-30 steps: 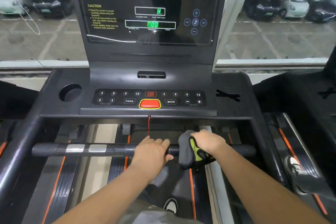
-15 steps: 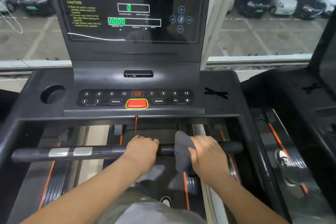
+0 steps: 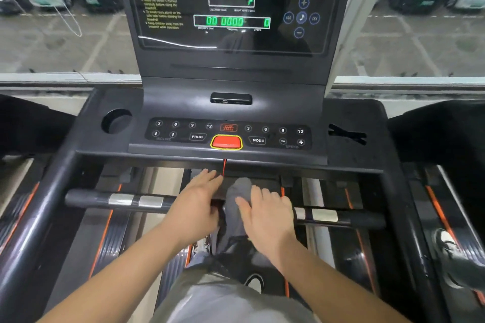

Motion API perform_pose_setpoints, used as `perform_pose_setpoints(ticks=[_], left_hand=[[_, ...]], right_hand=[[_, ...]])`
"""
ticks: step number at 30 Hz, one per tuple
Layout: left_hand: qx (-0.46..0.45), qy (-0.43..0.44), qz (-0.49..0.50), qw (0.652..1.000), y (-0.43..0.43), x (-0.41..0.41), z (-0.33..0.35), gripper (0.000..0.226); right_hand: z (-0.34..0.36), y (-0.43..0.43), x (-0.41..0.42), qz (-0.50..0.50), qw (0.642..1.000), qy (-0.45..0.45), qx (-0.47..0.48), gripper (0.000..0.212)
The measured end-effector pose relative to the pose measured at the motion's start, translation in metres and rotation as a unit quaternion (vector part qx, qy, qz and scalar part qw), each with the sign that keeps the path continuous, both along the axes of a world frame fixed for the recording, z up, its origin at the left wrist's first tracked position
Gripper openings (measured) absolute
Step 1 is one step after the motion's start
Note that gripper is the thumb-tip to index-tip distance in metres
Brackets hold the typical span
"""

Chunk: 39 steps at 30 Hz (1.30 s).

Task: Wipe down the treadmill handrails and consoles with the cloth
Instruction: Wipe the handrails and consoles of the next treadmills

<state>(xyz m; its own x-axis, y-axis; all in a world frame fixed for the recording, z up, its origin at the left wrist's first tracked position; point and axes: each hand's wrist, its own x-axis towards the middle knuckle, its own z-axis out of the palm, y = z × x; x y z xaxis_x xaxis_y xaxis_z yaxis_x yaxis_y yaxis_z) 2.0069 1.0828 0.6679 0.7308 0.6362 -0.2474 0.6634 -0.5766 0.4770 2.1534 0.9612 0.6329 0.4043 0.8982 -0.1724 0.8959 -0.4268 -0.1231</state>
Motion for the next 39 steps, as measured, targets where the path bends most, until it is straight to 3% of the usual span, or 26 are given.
perform_pose_setpoints(ticks=[2, 4, 8, 13, 18, 23, 28, 33, 35, 39], left_hand=[[0.01, -0.011, 0.012, 1.0, 0.0, -0.001, 0.002, 0.076], [0.009, -0.021, 0.007, 1.0, -0.008, 0.006, 0.007, 0.074], [-0.018, -0.052, -0.046, 0.997, -0.034, 0.031, 0.009, 0.082], [-0.021, -0.055, -0.105, 0.993, -0.049, 0.045, 0.002, 0.087], [-0.012, -0.026, -0.172, 0.985, -0.062, 0.064, -0.002, 0.087], [0.02, -0.012, -0.186, 0.982, -0.068, 0.072, -0.006, 0.08], [0.015, -0.017, -0.148, 0.989, -0.067, 0.057, -0.004, 0.075], [-0.023, -0.03, -0.033, 0.999, -0.059, 0.043, -0.003, 0.08], [-0.017, -0.023, -0.01, 1.0, -0.052, 0.039, 0.001, 0.084], [-0.004, -0.03, -0.06, 0.998, -0.06, 0.049, 0.003, 0.088]], right_hand=[[-0.005, -0.01, 0.011, 0.049, 0.999, -0.011, -0.015, 0.097], [-0.01, -0.015, 0.019, 0.082, 0.996, -0.017, -0.003, 0.102], [-0.016, -0.022, 0.028, 0.134, 0.989, -0.042, 0.043, 0.064], [-0.01, -0.052, 0.061, 0.153, 0.986, -0.038, 0.056, 0.067], [-0.024, -0.114, 0.116, 0.166, 0.965, -0.095, 0.181, 0.058], [-0.017, -0.135, 0.149, 0.113, 0.99, -0.074, 0.04, 0.074], [-0.002, -0.094, 0.094, 0.006, 0.995, -0.094, -0.014, 0.094], [-0.001, -0.028, 0.017, 0.053, 0.999, -0.001, -0.011, 0.058], [-0.003, -0.026, 0.019, 0.069, 0.998, 0.011, 0.007, 0.063], [-0.009, -0.055, 0.05, 0.119, 0.992, -0.011, 0.033, 0.076]])
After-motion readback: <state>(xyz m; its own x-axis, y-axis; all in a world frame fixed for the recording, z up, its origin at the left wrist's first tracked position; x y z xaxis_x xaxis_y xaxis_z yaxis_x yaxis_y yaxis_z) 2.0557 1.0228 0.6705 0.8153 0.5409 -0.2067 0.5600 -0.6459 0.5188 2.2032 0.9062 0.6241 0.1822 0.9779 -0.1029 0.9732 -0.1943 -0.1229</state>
